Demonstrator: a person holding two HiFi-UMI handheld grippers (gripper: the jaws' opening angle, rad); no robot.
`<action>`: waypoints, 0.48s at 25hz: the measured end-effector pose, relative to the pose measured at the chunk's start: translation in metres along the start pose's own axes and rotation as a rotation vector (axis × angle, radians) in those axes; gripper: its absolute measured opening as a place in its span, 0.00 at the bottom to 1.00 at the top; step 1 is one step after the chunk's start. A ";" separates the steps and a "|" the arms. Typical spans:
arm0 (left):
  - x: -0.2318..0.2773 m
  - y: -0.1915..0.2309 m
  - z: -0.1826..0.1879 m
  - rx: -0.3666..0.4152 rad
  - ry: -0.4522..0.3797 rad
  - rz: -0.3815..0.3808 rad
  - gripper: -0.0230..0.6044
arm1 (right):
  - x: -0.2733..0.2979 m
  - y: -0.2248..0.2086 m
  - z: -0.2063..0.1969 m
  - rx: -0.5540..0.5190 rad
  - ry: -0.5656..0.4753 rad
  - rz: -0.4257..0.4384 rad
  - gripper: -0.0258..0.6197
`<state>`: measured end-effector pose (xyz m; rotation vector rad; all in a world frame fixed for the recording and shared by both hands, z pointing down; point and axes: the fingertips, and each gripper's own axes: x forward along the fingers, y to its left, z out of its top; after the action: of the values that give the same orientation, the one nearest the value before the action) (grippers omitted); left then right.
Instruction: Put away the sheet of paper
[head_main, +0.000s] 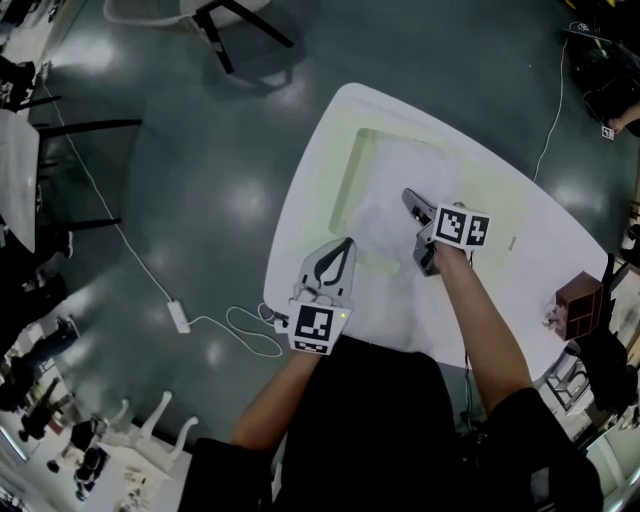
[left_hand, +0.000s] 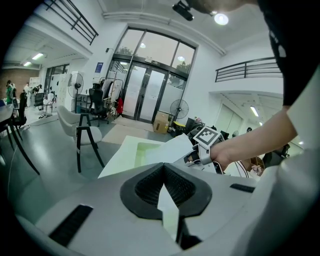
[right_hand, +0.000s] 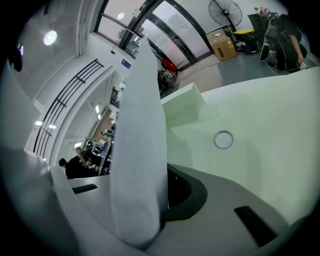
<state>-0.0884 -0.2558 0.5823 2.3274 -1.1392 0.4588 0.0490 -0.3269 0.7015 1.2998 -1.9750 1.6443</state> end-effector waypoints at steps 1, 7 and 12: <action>-0.001 0.003 -0.001 -0.002 0.001 0.003 0.04 | 0.003 0.002 0.000 -0.001 0.002 0.002 0.04; -0.004 0.015 -0.004 -0.011 0.003 0.012 0.04 | 0.019 0.007 -0.002 0.000 0.025 0.006 0.04; -0.005 0.025 0.001 -0.011 -0.009 0.019 0.04 | 0.029 0.016 0.000 0.016 0.034 0.020 0.04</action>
<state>-0.1113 -0.2663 0.5867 2.3129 -1.1661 0.4480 0.0207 -0.3414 0.7109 1.2532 -1.9658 1.6834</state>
